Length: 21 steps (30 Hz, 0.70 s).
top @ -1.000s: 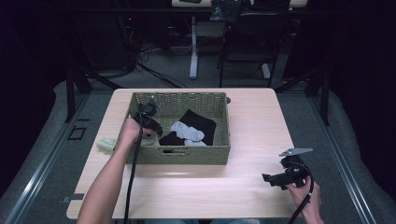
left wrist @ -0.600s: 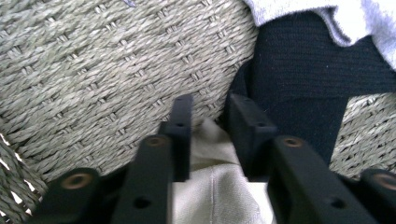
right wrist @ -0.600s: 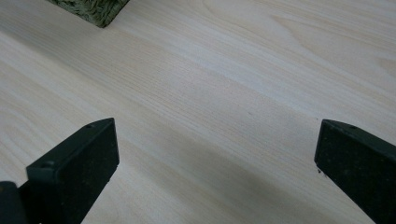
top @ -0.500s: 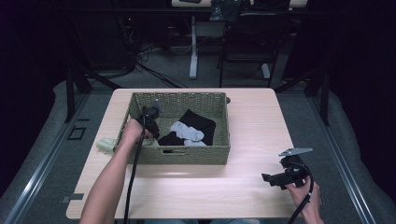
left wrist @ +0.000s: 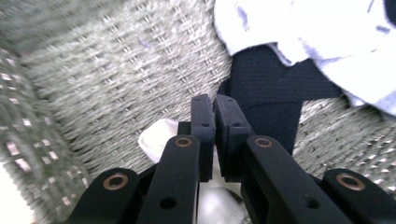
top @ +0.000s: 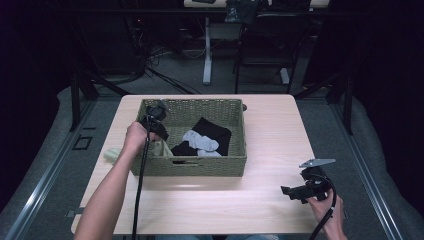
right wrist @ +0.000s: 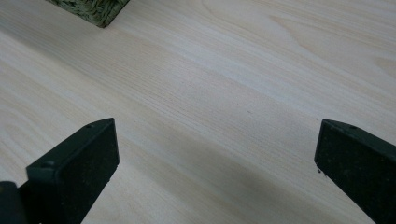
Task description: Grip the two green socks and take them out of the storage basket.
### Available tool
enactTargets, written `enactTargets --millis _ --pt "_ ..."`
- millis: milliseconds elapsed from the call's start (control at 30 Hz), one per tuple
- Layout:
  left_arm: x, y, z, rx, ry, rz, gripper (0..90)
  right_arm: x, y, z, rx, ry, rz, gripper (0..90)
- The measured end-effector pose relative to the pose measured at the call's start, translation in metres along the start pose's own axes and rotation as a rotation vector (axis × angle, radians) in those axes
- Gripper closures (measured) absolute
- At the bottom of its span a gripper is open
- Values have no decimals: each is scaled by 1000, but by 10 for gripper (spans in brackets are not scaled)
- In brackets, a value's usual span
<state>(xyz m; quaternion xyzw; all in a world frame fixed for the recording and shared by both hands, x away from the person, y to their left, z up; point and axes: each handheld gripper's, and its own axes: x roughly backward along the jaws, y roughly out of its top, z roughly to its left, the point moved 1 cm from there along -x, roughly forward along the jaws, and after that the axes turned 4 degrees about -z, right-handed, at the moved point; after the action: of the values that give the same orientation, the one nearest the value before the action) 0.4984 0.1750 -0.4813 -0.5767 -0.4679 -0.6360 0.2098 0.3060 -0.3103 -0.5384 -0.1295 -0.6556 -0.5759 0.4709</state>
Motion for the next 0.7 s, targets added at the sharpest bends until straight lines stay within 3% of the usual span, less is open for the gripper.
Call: enactTargets --millis 300,500,700 --pt "31 -1 2 -11 1 -75 869 -3 1 1 -1 3 3 0" --pt "57 2 -2 -37 16 -131 870 -5 0 1 -1 3 9 0" --pt "85 5 -3 -32 22 -179 870 -5 0 1 1 4 16 0"
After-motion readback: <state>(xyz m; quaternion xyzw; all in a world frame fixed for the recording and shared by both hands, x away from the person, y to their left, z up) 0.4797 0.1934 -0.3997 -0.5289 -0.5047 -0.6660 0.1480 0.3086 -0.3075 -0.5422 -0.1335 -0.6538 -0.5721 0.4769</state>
